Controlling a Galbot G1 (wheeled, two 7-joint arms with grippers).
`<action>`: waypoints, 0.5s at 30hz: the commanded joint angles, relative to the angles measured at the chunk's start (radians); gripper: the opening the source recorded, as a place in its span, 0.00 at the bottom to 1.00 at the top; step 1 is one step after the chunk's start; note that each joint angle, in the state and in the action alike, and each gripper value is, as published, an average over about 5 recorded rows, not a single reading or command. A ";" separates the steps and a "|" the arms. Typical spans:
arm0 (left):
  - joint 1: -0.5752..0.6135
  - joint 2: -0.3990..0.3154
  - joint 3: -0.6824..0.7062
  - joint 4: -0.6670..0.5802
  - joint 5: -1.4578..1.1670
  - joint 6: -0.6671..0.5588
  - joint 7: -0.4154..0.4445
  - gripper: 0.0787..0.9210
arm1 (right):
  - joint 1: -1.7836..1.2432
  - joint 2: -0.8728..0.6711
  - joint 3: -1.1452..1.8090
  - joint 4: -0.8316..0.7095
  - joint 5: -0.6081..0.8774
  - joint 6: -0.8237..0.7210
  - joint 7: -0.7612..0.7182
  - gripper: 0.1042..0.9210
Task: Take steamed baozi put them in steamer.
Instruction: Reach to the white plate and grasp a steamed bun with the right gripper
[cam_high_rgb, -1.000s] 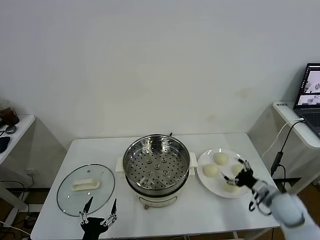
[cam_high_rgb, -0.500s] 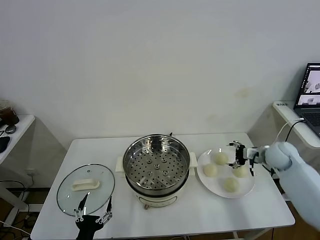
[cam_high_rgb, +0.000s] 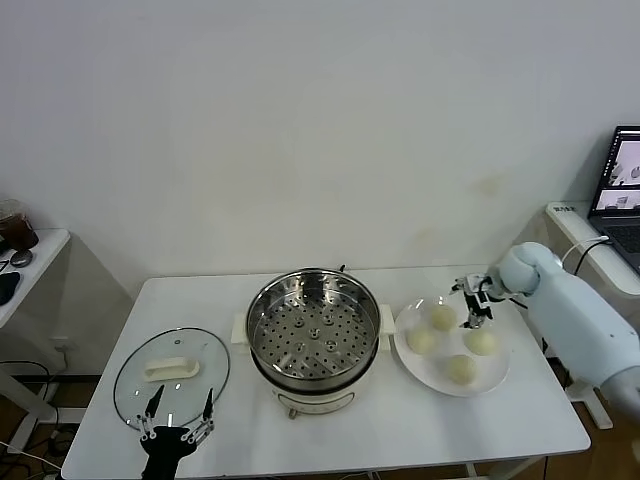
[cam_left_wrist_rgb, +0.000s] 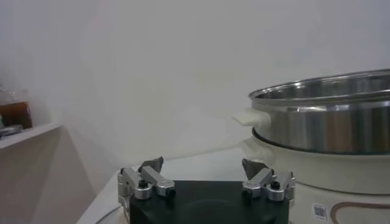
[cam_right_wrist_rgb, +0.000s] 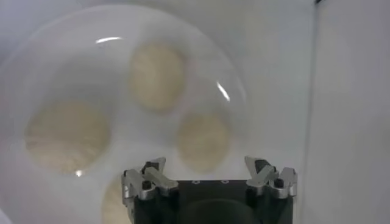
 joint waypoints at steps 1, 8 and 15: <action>0.000 0.000 -0.005 -0.002 0.001 -0.001 0.001 0.88 | 0.090 0.074 -0.114 -0.138 -0.032 0.015 -0.036 0.88; 0.003 -0.001 -0.013 -0.005 0.002 -0.007 0.003 0.88 | 0.076 0.120 -0.096 -0.184 -0.043 0.016 0.012 0.88; 0.005 -0.003 -0.020 -0.008 0.002 -0.017 0.001 0.88 | 0.071 0.174 -0.067 -0.249 -0.069 0.033 0.060 0.87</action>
